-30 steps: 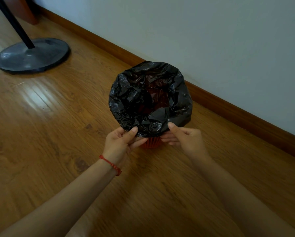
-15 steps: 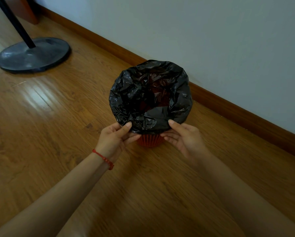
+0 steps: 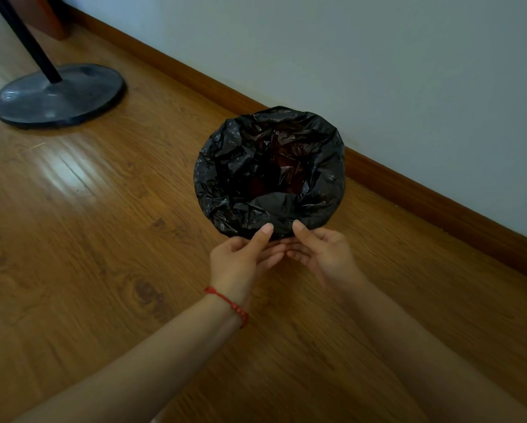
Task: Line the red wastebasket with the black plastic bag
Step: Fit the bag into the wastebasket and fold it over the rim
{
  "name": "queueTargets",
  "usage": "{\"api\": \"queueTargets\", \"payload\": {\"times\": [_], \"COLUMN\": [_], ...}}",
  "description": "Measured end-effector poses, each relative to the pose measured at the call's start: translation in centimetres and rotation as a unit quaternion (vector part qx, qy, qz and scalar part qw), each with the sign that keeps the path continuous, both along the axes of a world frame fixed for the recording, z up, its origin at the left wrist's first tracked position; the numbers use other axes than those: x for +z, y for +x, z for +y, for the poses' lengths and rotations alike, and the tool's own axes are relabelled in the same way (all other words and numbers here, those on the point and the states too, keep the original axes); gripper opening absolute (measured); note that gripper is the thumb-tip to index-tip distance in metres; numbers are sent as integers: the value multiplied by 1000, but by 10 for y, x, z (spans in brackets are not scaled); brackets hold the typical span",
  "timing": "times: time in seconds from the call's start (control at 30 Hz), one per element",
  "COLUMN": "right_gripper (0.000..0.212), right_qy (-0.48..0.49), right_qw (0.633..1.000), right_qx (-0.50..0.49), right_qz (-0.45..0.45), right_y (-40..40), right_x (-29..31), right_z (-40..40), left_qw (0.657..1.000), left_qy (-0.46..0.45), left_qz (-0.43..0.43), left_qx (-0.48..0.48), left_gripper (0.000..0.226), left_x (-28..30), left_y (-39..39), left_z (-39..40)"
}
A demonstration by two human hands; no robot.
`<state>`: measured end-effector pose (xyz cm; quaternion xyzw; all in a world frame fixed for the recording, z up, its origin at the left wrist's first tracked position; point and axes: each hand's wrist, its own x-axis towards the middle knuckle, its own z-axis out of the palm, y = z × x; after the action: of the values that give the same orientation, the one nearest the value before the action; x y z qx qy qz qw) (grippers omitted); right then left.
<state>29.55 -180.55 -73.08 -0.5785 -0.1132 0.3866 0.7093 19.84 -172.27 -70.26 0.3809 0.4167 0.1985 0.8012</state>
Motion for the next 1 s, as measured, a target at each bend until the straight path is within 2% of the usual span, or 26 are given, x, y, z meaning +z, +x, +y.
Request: {"api": "queueTargets", "payload": {"times": [0.17, 0.6, 0.73, 0.83, 1.0], "right_gripper": [17, 11, 10, 19, 28], "right_qy": [3, -22, -50, -80, -26], "right_qw": [999, 981, 980, 980, 991], "right_qx": [-12, 5, 21, 43, 1], "right_qz": [-37, -194, -193, -178, -129], "right_y": [0, 1, 2, 2, 10], "right_x": [-3, -15, -15, -9, 11], "right_z": [2, -3, -6, -16, -30], "left_qw": [1000, 996, 996, 995, 995], "left_qy": [-14, 0, 10, 12, 8], "left_qz": [-9, -73, -77, -82, -85], "left_qx": [7, -55, -48, -47, -45], "left_gripper": [12, 15, 12, 15, 19], "left_x": [0, -15, -14, -13, -14], "left_y": [6, -1, -1, -2, -1], "left_z": [4, 17, 19, 22, 23]}}
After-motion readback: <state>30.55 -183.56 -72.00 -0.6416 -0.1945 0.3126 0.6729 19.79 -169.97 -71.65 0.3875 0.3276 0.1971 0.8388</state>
